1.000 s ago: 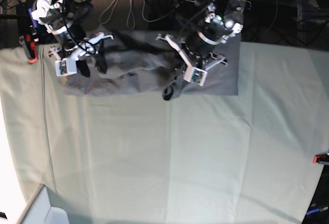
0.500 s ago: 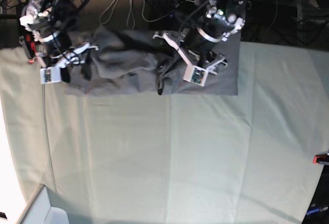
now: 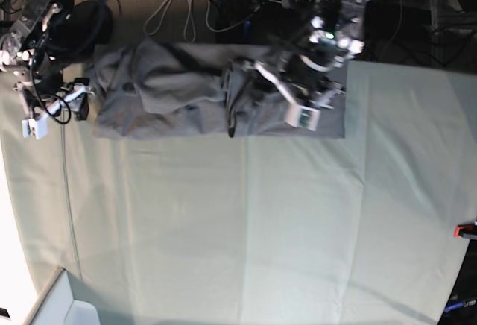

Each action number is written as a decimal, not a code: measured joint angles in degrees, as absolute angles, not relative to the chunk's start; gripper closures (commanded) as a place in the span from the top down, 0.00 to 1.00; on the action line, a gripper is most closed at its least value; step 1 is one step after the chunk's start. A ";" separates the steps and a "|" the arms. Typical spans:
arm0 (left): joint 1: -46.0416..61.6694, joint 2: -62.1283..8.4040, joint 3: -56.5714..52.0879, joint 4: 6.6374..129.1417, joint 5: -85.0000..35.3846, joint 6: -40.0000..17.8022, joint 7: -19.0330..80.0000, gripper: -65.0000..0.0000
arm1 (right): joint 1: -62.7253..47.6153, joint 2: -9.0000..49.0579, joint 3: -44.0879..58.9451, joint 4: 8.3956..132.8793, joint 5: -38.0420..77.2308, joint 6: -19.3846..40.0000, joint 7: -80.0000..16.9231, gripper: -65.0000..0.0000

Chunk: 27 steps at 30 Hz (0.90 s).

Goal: Layout the t-shirt on the table in an organized manner, then fold the t-shirt properly
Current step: 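Grasp the strip's middle with the left gripper and fold it toward the right gripper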

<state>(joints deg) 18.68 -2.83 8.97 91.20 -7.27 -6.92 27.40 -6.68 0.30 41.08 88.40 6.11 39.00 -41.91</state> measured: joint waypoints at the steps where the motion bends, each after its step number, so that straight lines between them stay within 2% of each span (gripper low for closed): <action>1: 18.70 -2.87 11.27 91.07 -7.29 -7.05 27.70 0.67 | -6.63 0.54 40.99 88.18 6.07 39.03 -42.02 0.62; 7: 18.68 -3.22 21.67 91.18 -7.46 -7.40 27.59 0.67 | -7.86 0.45 37.54 88.20 6.07 39.00 -42.17 0.62; 14: 17.54 -4.38 22.76 92.92 -7.46 -7.18 27.97 0.67 | -10.92 0.16 31.24 88.05 6.42 39.03 -42.02 0.62; 21: 18.31 -8.01 15.94 100.97 -7.77 -7.35 27.97 0.67 | -8.51 -0.01 31.27 83.22 6.28 39.00 -41.36 0.62; 25: 20.29 -8.56 7.81 103.50 -7.70 -7.33 27.73 0.67 | -7.84 0.84 31.31 81.80 6.48 39.00 -40.80 0.61; 27: 20.82 -8.03 2.76 103.50 -7.57 -7.55 27.92 0.67 | -7.86 0.78 31.31 81.87 6.48 39.00 -40.88 0.58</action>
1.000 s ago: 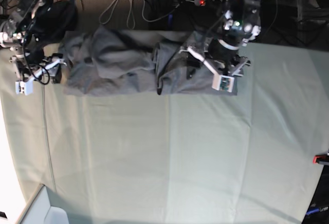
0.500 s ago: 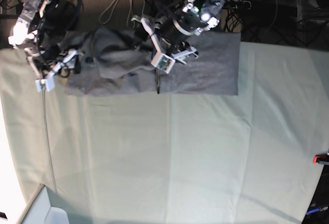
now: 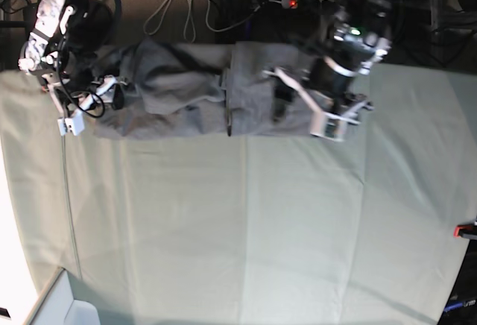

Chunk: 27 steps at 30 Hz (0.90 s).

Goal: Layout the t-shirt on the table in an organized manner, then fold the t-shirt properly
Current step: 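Grasp the strip's middle with the left gripper and fold it toward the right gripper, then lift the shirt end with the right gripper and fold it over the stack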

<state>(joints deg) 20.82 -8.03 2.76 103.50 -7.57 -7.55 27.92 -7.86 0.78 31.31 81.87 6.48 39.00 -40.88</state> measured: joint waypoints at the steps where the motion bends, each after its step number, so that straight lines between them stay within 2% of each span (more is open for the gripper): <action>1: 20.78 -7.70 0.25 103.50 -7.75 -7.51 28.01 0.67 | -8.01 0.75 31.09 81.93 6.46 39.00 -40.88 0.53; 4: 20.60 -7.64 -6.90 103.50 -7.73 -7.51 27.99 0.67 | -8.54 0.78 27.75 82.28 6.26 38.96 -41.04 0.35; 8: 20.75 -7.70 -14.55 103.50 -9.30 -7.55 28.01 0.67 | -9.43 0.12 23.81 82.39 6.46 38.94 -40.27 0.04; 9: 20.78 -7.64 -16.27 103.50 -10.92 -7.57 28.05 0.67 | -9.45 -0.01 23.44 82.39 6.46 38.92 -40.25 0.00; 14: 21.67 -7.92 -23.11 103.50 -16.73 -7.51 28.03 0.67 | -9.80 -0.89 22.98 85.06 6.04 39.00 -41.78 0.00; 24: 24.29 -7.88 -28.58 103.48 -18.09 -7.60 28.05 0.67 | -15.09 -7.14 21.89 109.23 5.78 39.00 -44.56 0.00; 27: 24.29 -7.86 -31.07 103.50 -18.15 -7.62 28.01 0.67 | -17.58 -7.68 16.71 112.44 5.32 39.00 -45.74 0.00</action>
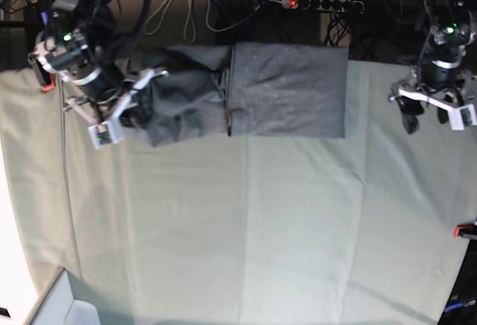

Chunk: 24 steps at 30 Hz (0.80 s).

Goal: Layout the t-shirt on the table in an organized manner, then fold the t-shirt properly
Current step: 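Lift the shirt end with the right gripper and fold it over the stack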

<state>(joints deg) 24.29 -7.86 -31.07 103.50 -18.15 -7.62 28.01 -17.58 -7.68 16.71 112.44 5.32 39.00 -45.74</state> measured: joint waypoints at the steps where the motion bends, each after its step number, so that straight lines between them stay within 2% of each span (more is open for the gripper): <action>1: 24.29 -7.88 -32.03 103.50 -18.15 -7.51 28.03 0.67 | -18.48 -7.73 14.52 113.56 5.85 39.03 -45.32 0.00; 6: 25.23 -7.84 -36.95 103.50 -18.20 -7.70 28.05 0.67 | -20.03 -7.60 3.07 114.06 5.82 38.81 -45.54 0.00; 10: 25.21 -7.90 -40.97 103.50 -18.15 -7.70 28.03 0.67 | -19.53 -6.07 -6.68 114.02 5.80 35.09 -45.54 0.00; 13: 26.02 -7.92 -43.29 103.50 -18.26 -7.73 27.92 0.67 | -17.98 -5.61 -13.61 113.62 5.85 30.13 -45.54 0.00; 15: 26.52 -7.90 -44.16 103.50 -18.09 -7.68 28.05 0.67 | -15.18 -5.58 -17.98 110.65 5.93 28.08 -45.08 0.00; 24: 28.14 -7.62 -46.30 103.94 -18.22 -7.92 28.05 0.67 | -2.87 -8.29 -26.24 94.54 5.98 27.27 -45.10 0.00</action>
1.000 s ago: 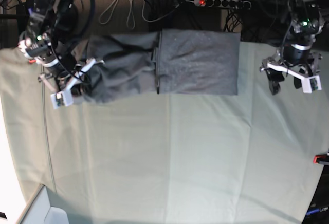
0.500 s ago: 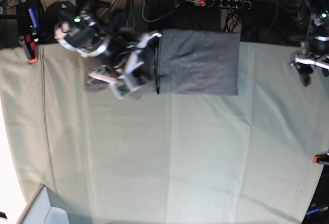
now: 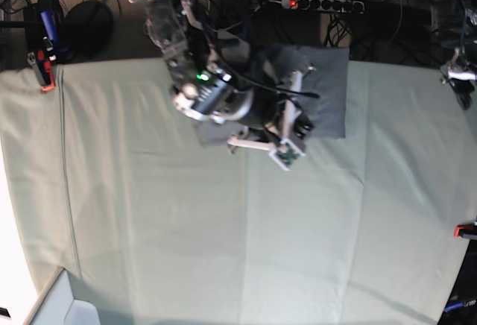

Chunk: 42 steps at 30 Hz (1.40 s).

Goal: Layout the t-shirt on the table in an organized manner, then fold the t-shirt properly
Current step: 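Lift the shirt end with the right gripper and fold it over the stack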

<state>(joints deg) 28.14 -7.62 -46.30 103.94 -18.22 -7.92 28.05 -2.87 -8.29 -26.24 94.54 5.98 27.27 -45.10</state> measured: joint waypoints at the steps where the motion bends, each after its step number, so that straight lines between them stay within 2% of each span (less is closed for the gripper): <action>1: 28.36 -7.62 -46.33 103.94 -18.15 -7.88 28.03 0.67 | -1.72 -8.27 -27.38 92.99 6.07 27.24 -44.42 0.00; 9: 28.27 -7.66 -46.35 103.70 -18.22 -7.94 28.05 0.67 | 1.67 -8.27 -34.20 81.87 6.39 27.24 -37.93 0.00; 15: 28.23 -7.77 -46.37 103.61 -18.24 -7.94 28.05 0.67 | 3.97 -8.25 -34.81 73.45 6.33 27.27 -32.71 0.01; 22: 27.90 -7.73 -45.98 103.59 -18.28 -7.94 28.03 0.67 | 5.78 -7.88 -39.86 76.71 6.24 27.16 -32.16 0.44; 27: 27.75 -7.70 -45.98 103.59 -18.31 -7.92 28.03 0.67 | 1.83 -7.99 -43.29 87.33 6.44 27.31 -32.05 0.47; 30: 27.77 -7.73 -46.00 103.55 -18.11 -7.92 28.03 0.67 | 0.69 -6.31 -38.76 94.28 7.07 27.29 -31.38 0.47; 35: 26.85 -7.68 -45.98 103.50 -18.06 -7.86 28.05 0.67 | -2.35 -0.05 -27.90 99.42 6.28 27.14 -32.60 0.48; 42: 25.23 -7.70 -43.97 103.50 -17.72 -7.57 28.08 0.67 | -6.20 1.10 -17.54 102.28 6.50 27.16 -32.53 0.49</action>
<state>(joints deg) 25.23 -7.70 -43.97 103.50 -17.72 -7.57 28.08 -6.20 1.10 -17.54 102.28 6.50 27.16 -32.53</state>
